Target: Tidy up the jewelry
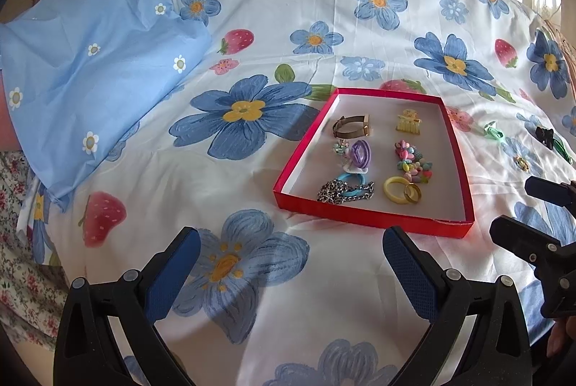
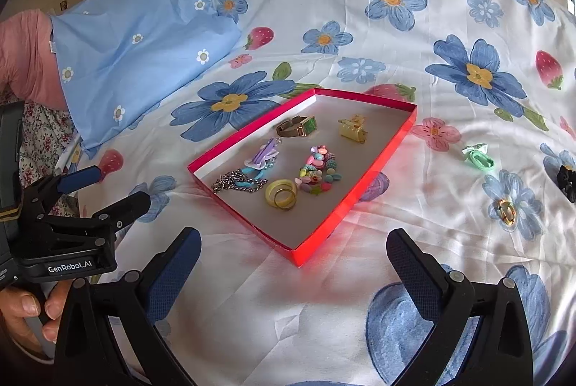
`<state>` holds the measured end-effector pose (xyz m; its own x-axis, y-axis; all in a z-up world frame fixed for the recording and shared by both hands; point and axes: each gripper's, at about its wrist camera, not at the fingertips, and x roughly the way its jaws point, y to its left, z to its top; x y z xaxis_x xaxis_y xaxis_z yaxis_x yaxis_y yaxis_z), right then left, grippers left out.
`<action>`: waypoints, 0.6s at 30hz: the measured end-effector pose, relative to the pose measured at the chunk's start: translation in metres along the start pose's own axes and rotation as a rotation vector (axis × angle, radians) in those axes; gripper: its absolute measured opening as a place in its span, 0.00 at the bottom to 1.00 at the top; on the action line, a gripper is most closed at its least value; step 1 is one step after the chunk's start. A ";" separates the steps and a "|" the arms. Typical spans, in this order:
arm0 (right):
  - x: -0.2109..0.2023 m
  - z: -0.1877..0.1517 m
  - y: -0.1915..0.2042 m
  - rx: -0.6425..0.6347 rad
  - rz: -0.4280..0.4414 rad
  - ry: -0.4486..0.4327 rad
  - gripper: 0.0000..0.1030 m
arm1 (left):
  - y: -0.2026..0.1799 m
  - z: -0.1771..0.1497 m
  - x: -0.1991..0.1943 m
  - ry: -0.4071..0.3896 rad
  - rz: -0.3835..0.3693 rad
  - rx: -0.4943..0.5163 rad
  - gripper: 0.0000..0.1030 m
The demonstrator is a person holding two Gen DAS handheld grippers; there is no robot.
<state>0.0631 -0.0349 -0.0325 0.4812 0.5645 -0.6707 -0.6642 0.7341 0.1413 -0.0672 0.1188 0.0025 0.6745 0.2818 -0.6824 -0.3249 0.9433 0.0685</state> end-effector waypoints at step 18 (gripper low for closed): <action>0.001 0.000 -0.003 0.000 -0.008 -0.012 1.00 | 0.002 0.001 0.002 0.008 0.000 -0.007 0.99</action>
<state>0.0650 -0.0365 -0.0333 0.4930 0.5634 -0.6629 -0.6607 0.7382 0.1361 -0.0661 0.1208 0.0019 0.6689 0.2802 -0.6885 -0.3292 0.9421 0.0635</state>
